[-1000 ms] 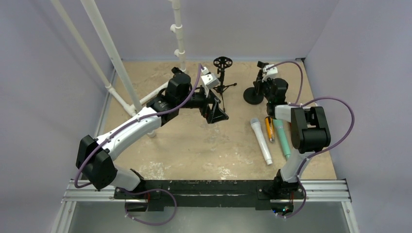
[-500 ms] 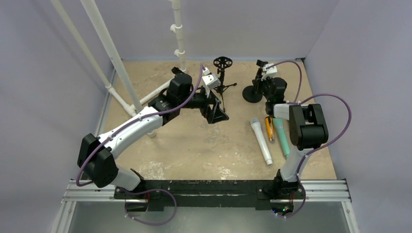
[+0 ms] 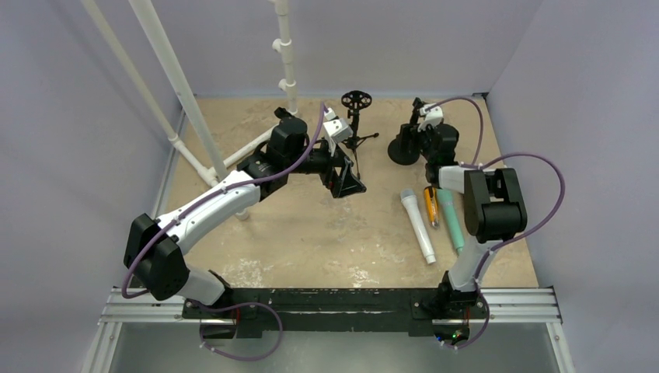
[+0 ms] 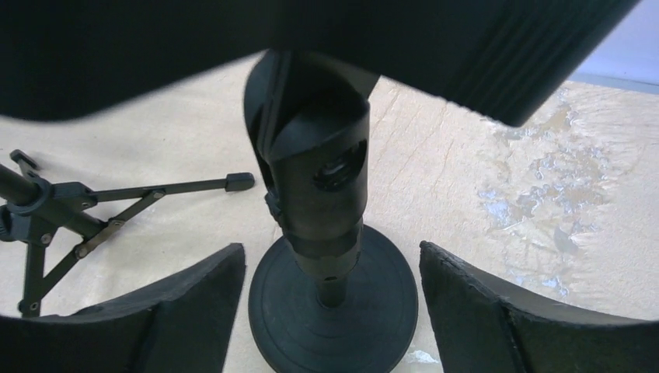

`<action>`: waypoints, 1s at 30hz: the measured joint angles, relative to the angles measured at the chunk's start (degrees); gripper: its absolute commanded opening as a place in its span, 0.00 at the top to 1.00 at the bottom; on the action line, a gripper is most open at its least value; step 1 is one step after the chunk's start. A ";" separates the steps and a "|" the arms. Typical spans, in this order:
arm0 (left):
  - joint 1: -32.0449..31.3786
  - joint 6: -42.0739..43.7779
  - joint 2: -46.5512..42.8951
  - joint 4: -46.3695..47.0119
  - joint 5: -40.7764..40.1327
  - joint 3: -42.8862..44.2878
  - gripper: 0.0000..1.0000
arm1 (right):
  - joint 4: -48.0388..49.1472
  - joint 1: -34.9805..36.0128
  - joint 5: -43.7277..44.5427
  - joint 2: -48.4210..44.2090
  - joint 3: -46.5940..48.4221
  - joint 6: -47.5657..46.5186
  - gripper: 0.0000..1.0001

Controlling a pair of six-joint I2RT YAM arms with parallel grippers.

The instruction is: Remove the microphone from the stand

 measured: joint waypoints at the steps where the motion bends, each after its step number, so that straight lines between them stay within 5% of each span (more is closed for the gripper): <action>1: 0.00 0.00 0.00 0.00 0.00 0.00 0.00 | -0.35 0.00 -0.02 -0.42 -0.07 0.09 0.14; 18: 0.15 1.90 -6.36 -1.29 -8.55 -0.11 0.00 | -17.84 0.00 0.00 -17.14 -3.04 -0.63 0.02; 30: 0.37 2.91 -8.07 -2.56 -14.10 -0.61 0.00 | -45.66 0.00 3.37 -36.94 -5.99 -10.08 0.10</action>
